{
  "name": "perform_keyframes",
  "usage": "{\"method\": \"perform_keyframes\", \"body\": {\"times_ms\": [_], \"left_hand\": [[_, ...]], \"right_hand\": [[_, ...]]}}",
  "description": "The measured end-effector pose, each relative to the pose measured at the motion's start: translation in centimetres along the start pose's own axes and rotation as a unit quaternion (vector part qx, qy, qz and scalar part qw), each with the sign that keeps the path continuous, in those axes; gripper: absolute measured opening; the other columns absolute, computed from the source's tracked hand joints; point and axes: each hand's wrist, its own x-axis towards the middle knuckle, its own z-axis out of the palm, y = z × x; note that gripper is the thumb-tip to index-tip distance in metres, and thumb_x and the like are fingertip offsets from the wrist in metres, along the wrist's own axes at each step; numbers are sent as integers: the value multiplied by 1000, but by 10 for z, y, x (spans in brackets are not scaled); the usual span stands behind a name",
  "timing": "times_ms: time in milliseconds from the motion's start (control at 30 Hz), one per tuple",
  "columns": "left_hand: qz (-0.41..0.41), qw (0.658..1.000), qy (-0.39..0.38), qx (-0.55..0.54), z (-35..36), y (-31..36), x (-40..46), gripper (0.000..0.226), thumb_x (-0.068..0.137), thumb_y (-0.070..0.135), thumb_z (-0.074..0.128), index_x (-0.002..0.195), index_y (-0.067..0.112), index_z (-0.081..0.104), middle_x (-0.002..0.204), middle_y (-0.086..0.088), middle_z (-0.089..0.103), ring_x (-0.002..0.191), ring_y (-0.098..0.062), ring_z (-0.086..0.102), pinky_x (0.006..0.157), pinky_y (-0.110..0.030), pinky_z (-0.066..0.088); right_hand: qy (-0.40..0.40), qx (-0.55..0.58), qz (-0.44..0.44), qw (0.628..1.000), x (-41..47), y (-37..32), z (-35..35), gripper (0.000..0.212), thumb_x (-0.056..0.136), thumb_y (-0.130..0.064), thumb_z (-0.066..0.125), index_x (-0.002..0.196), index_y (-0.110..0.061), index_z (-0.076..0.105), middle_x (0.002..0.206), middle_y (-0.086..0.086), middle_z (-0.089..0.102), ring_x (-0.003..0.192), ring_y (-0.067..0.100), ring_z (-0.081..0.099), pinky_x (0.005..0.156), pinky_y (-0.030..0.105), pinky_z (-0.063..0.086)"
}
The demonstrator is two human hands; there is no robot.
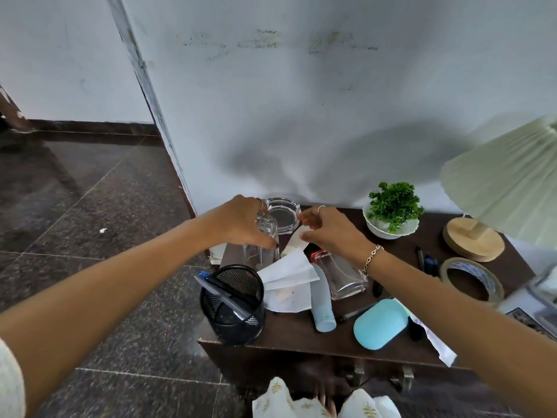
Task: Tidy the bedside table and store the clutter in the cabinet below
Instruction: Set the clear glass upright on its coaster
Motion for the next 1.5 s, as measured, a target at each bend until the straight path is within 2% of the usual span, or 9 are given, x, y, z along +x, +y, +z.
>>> {"method": "perform_keyframes", "body": {"times_ms": [167,367,433,667,767,933,1167,1300,1500], "left_hand": [[13,999,33,-4,-15,-1,-7,51,68,43,78,105,12,59,73,9,55,63,-4,52,51,-18,39],[15,987,152,-47,-48,-11,-16,60,67,49,78,113,15,62,102,5,62,91,-12,57,80,-23,44],[12,974,173,-144,-52,-15,-16,65,60,56,79,111,19,64,105,7,65,98,-10,60,88,-26,46],[28,873,176,-453,-24,-19,-8,62,50,47,85,103,19,67,101,-3,72,99,-18,68,90,-42,54],[28,846,137,-514,-14,-23,0,57,56,28,90,106,15,64,111,-12,68,98,-21,68,83,-35,58],[47,871,125,-473,-5,-21,17,55,63,18,86,112,20,60,109,-5,67,96,-16,67,83,-28,56],[19,924,102,-368,7,-14,64,72,59,30,88,121,15,56,107,5,68,102,-10,64,95,-29,49],[-5,948,109,-298,17,-23,83,75,50,35,88,116,17,57,113,0,66,108,-17,61,99,-40,48],[-22,968,117,-219,36,-31,96,65,62,29,85,119,18,56,119,-3,64,112,-21,58,97,-35,45]], "right_hand": [[-16,52,-1,999,-2,-3,-4,37,81,-17,68,117,-12,61,116,7,65,107,15,61,100,31,46],[-28,246,33,968,1,-14,0,33,89,-37,60,110,-12,60,102,1,64,100,16,57,96,25,44],[-60,367,81,925,6,-15,4,42,87,-48,57,108,-11,57,104,7,58,95,21,53,106,40,41],[-80,567,153,806,7,-19,-6,44,84,-51,60,101,-11,52,100,18,63,81,29,66,84,41,57],[-27,555,148,818,12,-18,-10,45,81,-44,66,105,-9,53,101,18,56,77,25,62,77,37,59],[23,469,87,879,32,-30,-39,35,80,-29,71,105,-11,55,95,14,53,75,22,56,80,39,56],[63,169,-38,983,74,-51,-53,79,65,-36,83,130,-17,44,109,7,59,97,19,61,86,32,54],[50,48,-78,995,83,-49,-43,85,60,-37,85,132,-16,44,108,3,59,94,13,57,78,21,45],[33,0,-89,995,95,-33,-23,87,61,-34,86,134,-13,44,120,8,60,98,15,57,86,22,45]]}}
